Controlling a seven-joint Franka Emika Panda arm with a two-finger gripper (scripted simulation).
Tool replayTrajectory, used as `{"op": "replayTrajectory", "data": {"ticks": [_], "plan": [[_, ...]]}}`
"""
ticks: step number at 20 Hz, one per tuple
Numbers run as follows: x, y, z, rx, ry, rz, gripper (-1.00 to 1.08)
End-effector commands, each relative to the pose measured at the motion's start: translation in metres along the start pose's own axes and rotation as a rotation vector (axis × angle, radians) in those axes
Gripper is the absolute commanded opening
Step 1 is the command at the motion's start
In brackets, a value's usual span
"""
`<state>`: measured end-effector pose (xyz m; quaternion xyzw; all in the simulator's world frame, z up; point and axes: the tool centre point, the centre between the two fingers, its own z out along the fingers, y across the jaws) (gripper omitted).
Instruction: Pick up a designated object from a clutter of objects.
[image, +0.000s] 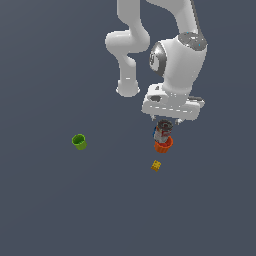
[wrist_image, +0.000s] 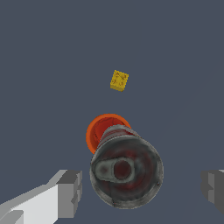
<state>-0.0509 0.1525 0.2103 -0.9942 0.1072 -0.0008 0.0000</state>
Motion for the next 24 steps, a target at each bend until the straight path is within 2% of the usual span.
{"op": "replayTrajectory", "data": {"ticks": [1, 11, 24], "plan": [[-0.005, -0.004, 0.005, 0.000, -0.001, 0.013, 1.00], [-0.008, -0.007, 0.012, 0.000, -0.002, 0.018, 1.00], [-0.009, -0.007, 0.057, 0.000, -0.002, 0.020, 1.00]]}}
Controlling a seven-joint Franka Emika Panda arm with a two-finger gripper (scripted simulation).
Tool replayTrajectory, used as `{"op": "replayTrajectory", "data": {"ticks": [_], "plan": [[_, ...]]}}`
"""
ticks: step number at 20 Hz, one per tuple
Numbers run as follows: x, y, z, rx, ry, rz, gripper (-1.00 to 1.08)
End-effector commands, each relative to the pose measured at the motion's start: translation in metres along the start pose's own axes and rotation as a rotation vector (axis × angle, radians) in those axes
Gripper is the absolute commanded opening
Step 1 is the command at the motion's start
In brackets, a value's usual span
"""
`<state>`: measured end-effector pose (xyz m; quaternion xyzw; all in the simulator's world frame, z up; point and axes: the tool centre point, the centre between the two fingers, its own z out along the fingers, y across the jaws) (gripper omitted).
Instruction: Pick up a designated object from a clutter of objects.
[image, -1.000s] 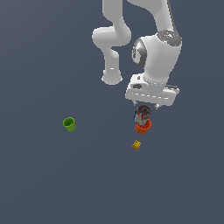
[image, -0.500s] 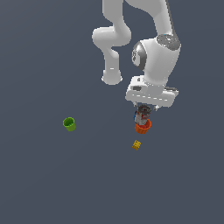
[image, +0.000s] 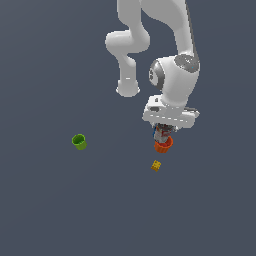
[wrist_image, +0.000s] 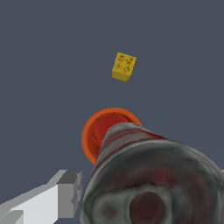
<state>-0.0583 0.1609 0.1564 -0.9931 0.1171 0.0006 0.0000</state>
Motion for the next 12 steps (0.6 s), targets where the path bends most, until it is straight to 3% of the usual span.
{"op": "replayTrajectory", "data": {"ticks": [1, 2, 3, 12], "plan": [[0.0005, -0.0003, 0.0040, 0.000, 0.001, 0.000, 1.00], [0.0005, -0.0003, 0.0043, 0.000, 0.001, 0.000, 1.00], [0.0005, -0.0003, 0.0043, 0.000, 0.001, 0.000, -1.00], [0.0005, -0.0003, 0.0043, 0.000, 0.001, 0.000, -1.00]]}}
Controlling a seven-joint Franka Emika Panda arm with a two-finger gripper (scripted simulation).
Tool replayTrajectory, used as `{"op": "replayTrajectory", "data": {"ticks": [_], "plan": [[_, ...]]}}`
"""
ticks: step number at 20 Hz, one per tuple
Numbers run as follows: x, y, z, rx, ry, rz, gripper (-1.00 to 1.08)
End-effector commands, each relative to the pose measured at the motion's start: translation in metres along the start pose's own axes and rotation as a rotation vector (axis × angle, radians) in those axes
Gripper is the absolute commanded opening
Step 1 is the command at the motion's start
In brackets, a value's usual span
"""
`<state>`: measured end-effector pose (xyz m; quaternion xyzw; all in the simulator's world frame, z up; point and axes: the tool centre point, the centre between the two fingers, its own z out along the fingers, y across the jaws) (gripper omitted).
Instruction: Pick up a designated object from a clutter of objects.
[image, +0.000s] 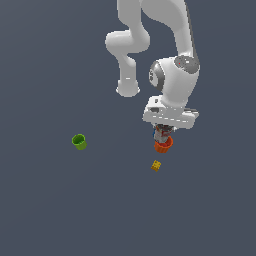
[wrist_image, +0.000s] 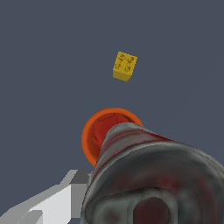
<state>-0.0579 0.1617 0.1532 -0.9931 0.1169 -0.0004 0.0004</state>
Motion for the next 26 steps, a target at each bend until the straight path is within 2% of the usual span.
{"op": "replayTrajectory", "data": {"ticks": [1, 12, 26], "plan": [[0.000, 0.000, 0.000, 0.000, 0.000, 0.000, -1.00], [0.015, -0.006, -0.025, 0.000, 0.000, 0.000, -1.00], [0.070, -0.028, -0.116, 0.000, 0.000, 0.000, -1.00]]}}
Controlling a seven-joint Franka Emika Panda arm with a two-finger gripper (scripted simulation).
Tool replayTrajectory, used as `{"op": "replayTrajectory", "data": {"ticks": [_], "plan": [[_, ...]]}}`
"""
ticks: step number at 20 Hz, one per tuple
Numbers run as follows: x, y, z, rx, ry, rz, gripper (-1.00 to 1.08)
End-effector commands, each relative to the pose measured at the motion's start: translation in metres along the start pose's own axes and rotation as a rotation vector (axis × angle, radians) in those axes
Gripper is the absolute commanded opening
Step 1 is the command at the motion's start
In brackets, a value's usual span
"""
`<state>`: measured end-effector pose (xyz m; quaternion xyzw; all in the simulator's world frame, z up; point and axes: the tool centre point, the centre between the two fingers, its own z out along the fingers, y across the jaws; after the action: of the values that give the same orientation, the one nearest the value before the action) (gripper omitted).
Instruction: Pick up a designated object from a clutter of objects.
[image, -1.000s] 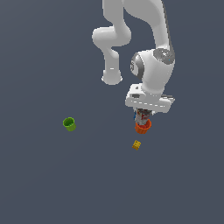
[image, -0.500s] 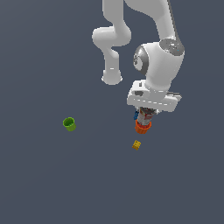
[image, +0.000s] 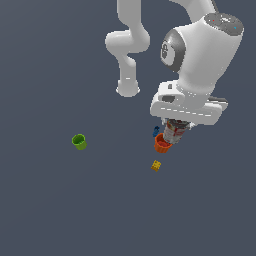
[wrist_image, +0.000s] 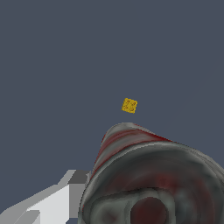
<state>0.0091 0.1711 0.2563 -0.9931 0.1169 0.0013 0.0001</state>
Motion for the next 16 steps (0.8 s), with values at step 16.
{"op": "replayTrajectory", "data": {"ticks": [16], "plan": [[0.066, -0.026, -0.103, 0.001, 0.003, 0.001, -1.00]]}}
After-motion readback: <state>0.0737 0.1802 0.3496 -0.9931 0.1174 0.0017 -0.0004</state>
